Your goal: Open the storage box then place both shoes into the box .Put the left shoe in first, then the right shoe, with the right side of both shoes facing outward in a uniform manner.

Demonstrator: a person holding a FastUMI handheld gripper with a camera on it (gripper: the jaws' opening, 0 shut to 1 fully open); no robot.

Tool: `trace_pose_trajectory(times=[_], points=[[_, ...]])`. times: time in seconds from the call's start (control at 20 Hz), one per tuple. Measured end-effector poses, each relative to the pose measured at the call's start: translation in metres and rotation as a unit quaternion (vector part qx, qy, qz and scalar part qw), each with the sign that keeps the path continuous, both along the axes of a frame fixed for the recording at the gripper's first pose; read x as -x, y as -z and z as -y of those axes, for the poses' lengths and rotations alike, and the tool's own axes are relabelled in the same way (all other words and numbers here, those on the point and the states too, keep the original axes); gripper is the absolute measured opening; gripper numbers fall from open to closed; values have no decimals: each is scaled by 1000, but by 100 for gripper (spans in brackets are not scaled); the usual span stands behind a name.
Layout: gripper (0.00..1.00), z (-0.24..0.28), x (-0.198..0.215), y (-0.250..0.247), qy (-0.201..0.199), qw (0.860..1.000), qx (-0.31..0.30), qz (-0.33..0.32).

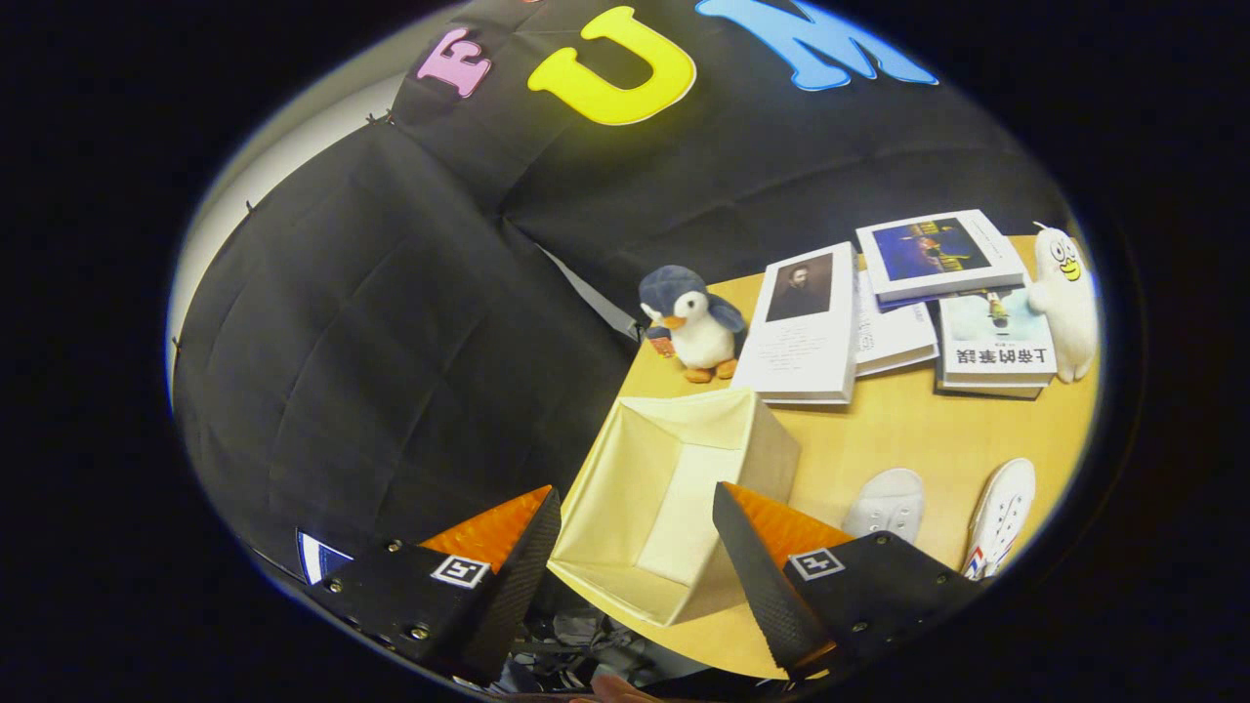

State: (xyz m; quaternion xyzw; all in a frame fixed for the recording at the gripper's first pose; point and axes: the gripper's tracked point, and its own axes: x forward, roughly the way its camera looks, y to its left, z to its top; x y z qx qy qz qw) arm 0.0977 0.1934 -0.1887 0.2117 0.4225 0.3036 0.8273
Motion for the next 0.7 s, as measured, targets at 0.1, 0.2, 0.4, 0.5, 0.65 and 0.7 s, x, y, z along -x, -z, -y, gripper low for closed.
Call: trace_pose_trajectory(times=[0.1, 0.2, 0.4, 0.5, 0.65, 0.7], points=[[96, 25, 5, 13, 14, 1000, 14, -8], [96, 51, 13, 29, 23, 999, 44, -12], [96, 91, 32, 68, 36, 994, 89, -48], [95, 105, 41, 89, 38, 991, 115, -61], [94, 115, 58, 117, 26, 986, 141, -86], [92, 118, 61, 126, 23, 984, 148, -93]])
